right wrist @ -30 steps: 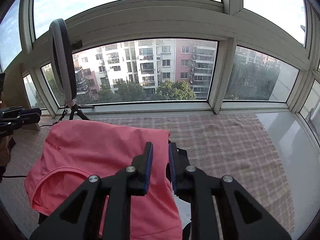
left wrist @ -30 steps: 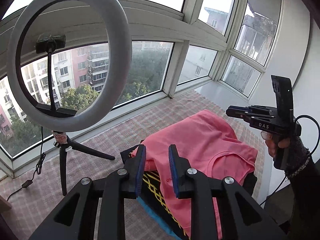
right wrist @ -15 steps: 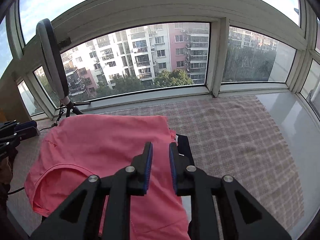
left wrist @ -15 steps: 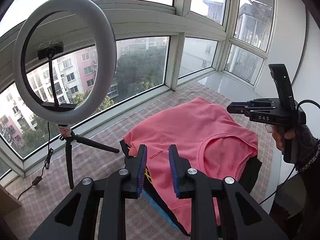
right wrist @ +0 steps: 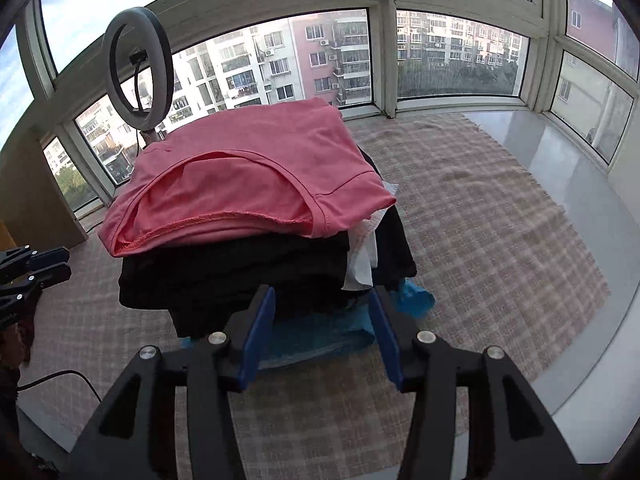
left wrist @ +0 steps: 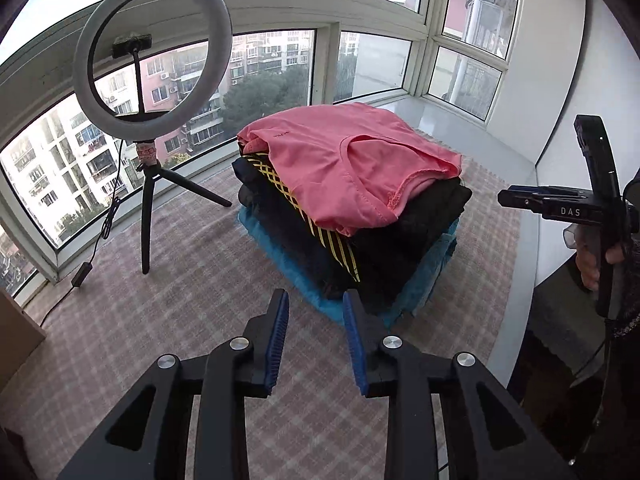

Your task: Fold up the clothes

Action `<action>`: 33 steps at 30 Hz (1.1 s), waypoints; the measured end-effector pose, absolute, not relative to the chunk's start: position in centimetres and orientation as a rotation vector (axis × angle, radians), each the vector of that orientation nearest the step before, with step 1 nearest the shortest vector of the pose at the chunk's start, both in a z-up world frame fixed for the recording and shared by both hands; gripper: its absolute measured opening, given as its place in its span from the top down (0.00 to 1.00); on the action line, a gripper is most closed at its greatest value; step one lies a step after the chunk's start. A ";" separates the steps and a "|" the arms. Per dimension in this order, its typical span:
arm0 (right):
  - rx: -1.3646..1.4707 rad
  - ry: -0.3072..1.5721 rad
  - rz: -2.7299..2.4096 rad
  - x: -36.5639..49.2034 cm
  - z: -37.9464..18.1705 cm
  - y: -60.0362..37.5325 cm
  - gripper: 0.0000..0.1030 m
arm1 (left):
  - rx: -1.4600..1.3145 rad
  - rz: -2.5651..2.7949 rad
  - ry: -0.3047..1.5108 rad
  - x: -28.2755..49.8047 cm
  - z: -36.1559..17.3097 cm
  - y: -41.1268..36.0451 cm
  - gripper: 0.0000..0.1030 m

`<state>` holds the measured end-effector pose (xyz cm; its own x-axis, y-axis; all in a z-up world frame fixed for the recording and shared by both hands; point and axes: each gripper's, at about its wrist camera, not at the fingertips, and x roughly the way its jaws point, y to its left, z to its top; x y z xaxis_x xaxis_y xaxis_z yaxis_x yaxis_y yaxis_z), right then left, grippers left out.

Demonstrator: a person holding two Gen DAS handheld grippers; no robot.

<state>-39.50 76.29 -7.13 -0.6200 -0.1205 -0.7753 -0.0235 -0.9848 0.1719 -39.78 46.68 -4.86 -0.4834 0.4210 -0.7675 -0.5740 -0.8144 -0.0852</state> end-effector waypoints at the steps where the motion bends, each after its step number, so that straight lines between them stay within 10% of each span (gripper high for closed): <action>1: 1.314 -0.309 -2.776 -38.2 -6.7 75.8 0.53 | -1.118 2.290 0.228 -39.0 -4.8 45.8 0.73; 16: 1.169 -0.256 -3.041 -23.2 -1.4 57.5 0.48 | -0.907 2.401 0.201 -25.9 0.5 34.5 0.28; 33: 1.089 -0.043 -3.213 -10.4 1.2 45.3 0.35 | -0.894 2.628 0.147 -17.4 1.7 19.4 0.25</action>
<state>-10.45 45.34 1.16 -0.7658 0.2271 -0.6016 -0.2432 -0.9684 -0.0559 -17.39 19.36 1.71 -0.7353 0.3017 -0.6069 -0.3673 -0.9299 -0.0173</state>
